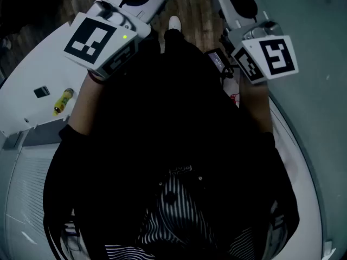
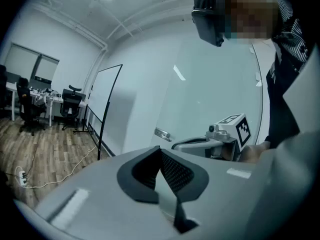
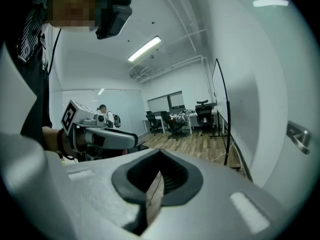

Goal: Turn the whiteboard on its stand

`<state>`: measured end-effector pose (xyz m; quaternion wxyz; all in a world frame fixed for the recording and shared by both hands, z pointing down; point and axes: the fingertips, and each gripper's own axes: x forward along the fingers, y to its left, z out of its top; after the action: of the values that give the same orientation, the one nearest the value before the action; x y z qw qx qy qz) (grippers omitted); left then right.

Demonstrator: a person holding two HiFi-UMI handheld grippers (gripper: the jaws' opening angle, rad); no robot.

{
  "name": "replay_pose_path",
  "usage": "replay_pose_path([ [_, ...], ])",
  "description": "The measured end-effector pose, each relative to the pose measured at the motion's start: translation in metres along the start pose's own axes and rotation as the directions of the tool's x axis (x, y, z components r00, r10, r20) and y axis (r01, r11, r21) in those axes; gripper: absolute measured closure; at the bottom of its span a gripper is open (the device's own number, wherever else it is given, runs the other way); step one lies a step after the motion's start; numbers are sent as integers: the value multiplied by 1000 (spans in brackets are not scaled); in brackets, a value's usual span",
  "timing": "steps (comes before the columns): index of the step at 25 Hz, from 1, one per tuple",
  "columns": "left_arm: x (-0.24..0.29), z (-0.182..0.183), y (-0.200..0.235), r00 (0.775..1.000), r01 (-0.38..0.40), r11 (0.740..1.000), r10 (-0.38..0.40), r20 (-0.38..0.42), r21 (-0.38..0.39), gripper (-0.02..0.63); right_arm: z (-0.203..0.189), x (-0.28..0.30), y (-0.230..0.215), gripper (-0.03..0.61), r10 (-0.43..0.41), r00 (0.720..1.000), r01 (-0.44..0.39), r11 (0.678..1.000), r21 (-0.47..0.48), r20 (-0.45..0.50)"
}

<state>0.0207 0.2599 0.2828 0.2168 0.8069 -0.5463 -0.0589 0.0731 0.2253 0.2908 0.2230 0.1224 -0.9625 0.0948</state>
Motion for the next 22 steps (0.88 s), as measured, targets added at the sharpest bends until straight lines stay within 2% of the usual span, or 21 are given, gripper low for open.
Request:
replay_pose_path([
  [5,0,4,7,1000,-11,997,12,-11,79,615,-1,15,2,578,34,999,-35,999,26,32],
  [10,1,11,5,999,-4,997,0,42,73,615,5,23,13,578,74,995,-76,997,23,70],
  [16,0,17,1,1000,-8,995,5,31,99,615,9,15,12,578,81,994,-83,996,33,74],
  [19,0,19,3,999,-40,989,39,9,141,615,18,8,11,577,75,994,-77,997,20,86],
  [22,-4,15,10,998,-69,992,68,9,107,615,17,3,18,578,103,991,-103,995,-7,91],
])
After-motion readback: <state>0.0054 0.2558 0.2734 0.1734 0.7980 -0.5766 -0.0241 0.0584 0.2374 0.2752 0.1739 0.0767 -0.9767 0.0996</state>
